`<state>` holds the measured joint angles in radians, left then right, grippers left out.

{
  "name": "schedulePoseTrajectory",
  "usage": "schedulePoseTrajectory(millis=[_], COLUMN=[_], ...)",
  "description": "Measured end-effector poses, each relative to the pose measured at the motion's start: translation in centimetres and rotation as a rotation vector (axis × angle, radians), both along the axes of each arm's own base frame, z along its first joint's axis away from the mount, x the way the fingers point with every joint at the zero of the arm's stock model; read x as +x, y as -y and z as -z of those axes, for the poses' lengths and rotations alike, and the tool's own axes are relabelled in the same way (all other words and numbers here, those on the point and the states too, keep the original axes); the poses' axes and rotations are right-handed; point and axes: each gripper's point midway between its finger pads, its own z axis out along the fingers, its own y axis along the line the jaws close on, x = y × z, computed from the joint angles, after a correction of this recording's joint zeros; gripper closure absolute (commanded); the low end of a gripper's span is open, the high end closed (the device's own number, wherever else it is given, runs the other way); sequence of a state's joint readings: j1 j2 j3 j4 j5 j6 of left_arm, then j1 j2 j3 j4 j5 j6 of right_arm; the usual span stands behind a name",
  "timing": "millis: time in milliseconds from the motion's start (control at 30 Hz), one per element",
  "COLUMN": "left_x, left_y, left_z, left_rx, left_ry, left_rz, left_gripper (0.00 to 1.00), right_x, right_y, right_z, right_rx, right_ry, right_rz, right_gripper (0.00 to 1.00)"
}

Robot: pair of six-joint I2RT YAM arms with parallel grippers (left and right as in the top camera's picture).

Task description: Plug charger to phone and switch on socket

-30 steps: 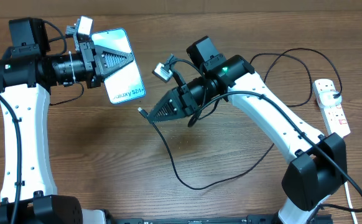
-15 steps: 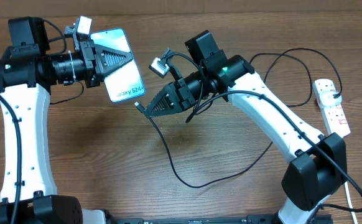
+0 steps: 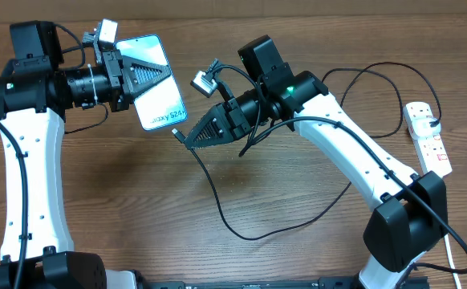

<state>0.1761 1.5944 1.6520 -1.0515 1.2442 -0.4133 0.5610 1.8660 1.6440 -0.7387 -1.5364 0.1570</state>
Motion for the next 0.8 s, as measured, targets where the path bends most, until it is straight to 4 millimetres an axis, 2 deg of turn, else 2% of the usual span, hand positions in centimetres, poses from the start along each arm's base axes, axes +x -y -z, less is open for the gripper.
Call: schedulePoseTrajectory(millis=[567,800], left_x=[-0.18,0.47], left_y=[0.70,0.59], left_z=[-0.01,-0.47], left_rx=[-0.001,0.006], left_ry=[-0.001,0.049], left_rz=[0.019,0.015], left_gripper=[0.96,0.96], right_x=[0.50,0.44], right_y=[-0.40,-0.37], right_z=[-0.60,-0.54], right_rx=[0.010,0.001], right_ry=[0.013,0.000], right_rz=[-0.001,-0.001], right_gripper=[0.96,0.96])
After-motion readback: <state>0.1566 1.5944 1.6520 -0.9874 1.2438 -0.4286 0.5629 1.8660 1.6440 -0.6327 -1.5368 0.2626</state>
